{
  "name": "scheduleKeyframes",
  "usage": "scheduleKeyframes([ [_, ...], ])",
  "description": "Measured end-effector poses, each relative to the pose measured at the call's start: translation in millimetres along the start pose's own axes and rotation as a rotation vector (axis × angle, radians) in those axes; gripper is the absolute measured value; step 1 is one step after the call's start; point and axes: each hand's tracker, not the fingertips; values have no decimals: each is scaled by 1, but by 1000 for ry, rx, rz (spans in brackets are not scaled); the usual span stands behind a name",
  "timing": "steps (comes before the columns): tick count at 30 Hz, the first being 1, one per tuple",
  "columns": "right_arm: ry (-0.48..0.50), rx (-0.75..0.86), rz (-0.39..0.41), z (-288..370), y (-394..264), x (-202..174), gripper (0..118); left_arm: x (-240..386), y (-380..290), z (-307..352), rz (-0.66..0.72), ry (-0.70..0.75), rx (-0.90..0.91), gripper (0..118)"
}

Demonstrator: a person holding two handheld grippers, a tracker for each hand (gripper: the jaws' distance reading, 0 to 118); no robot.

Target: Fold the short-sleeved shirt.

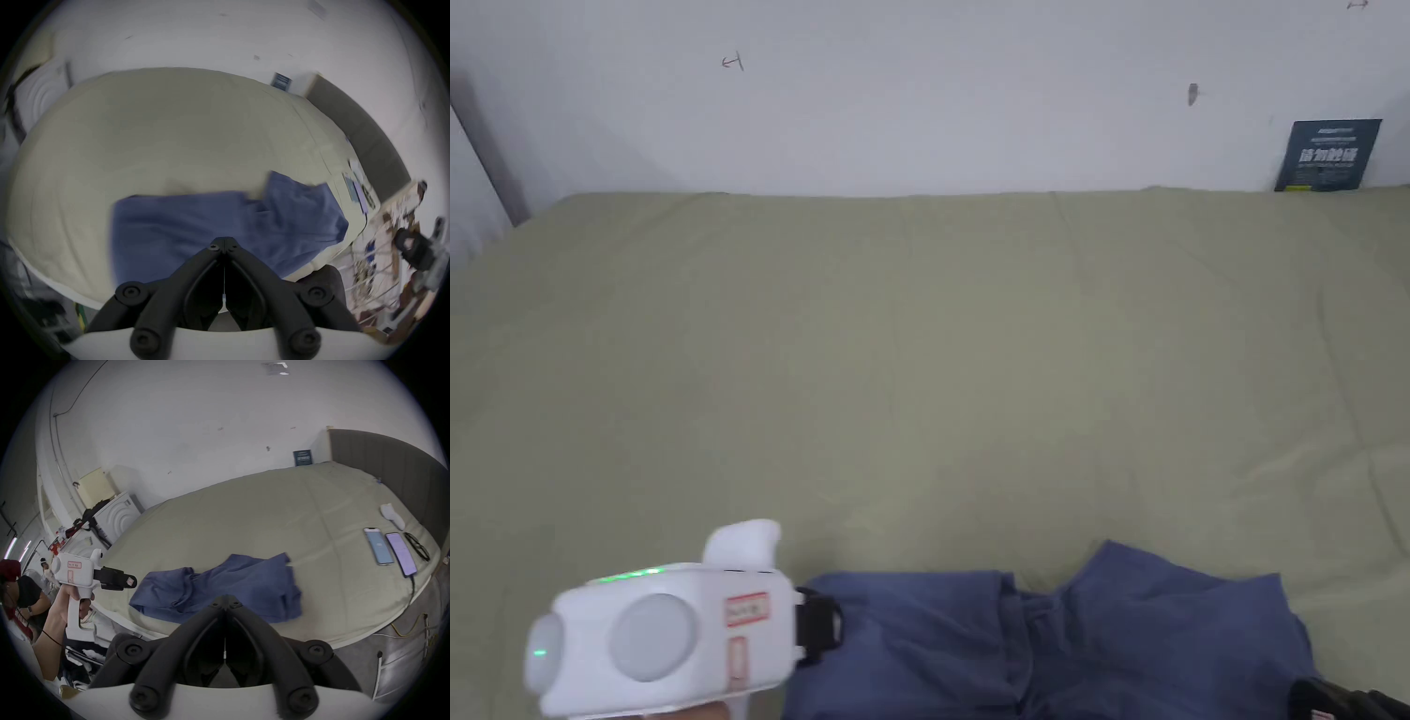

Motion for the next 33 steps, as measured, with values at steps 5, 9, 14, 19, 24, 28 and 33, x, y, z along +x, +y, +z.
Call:
scheduleKeyframes([
  [5, 26, -36, 30, -22, 3, -23, 1, -54, 17, -8, 80, -148, -57, 0],
  [9, 29, -46, 30, -27, 7, -30, 1, -69, 25, -41, 139, -319, -167, 118],
  [14, 10, -61, 20, -28, 7, -27, 1, -84, 40, -76, 184, -422, -233, 117],
  [19, -15, -70, 5, -29, 7, -25, 1, -84, 18, -100, 285, -627, -272, 117],
  [24, -13, -70, -5, -27, 5, -25, 1, -90, 10, -113, 196, -416, -281, 9],
  [28, -10, -65, 0, -22, 5, -25, 1, -84, 5, -93, 241, -488, -238, 9],
  [33, -8, -37, 7, -14, 7, -23, 1, -80, 8, -65, 209, -457, -194, 9],
])
